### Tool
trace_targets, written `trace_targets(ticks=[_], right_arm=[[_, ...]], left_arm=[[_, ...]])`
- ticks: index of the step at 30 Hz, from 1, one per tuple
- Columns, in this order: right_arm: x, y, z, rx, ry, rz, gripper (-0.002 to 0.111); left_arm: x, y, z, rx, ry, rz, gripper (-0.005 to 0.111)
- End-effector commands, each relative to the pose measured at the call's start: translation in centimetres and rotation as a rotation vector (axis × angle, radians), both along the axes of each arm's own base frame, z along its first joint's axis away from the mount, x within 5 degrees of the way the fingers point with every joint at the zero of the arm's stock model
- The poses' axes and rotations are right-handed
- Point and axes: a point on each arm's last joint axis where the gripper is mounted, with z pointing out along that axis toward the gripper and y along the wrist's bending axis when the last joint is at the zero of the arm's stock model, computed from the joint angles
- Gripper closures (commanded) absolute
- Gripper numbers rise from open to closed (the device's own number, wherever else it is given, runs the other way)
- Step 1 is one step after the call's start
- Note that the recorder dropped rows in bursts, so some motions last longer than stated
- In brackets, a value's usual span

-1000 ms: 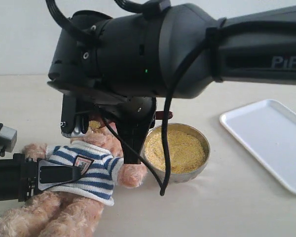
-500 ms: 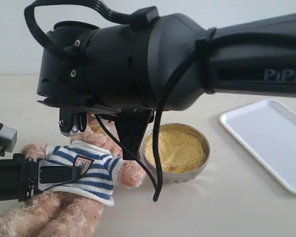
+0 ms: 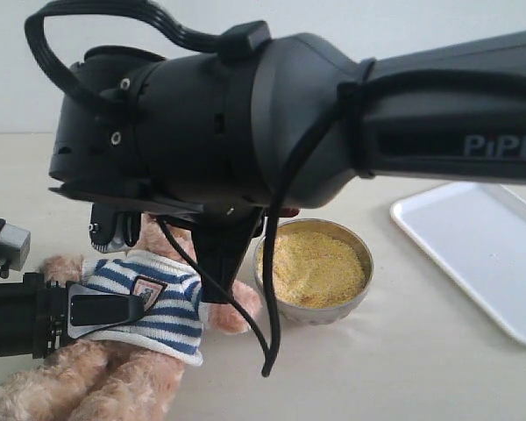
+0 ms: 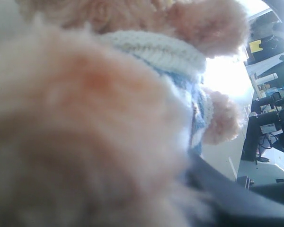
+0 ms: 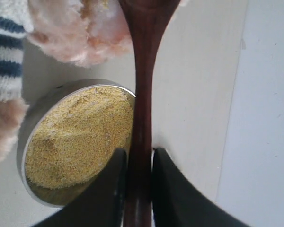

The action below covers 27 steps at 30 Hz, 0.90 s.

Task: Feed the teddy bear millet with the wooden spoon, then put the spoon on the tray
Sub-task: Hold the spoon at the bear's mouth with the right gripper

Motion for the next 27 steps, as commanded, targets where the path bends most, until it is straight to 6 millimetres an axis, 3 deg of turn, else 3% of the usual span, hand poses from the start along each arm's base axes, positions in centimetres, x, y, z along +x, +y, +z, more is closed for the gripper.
trace_targets(ticks=[1,15,27], right_arm=[[0.2,-0.2,0.1,-0.011,-0.021,-0.004,0.108],[0.0,0.3,1.1,-0.002,-0.146,0.007,0.108],[-1.1,-1.0,-0.9,-0.074,-0.138,0.013,0.108]], left_arm=[[0.1,-0.2,0.4,-0.035,-0.022,-0.007,0.102],[0.1,-0.2,0.4,-0.035,-0.022,-0.007,0.102],[0.1,-0.2,0.4,-0.035,-0.022,-0.007,0.102]])
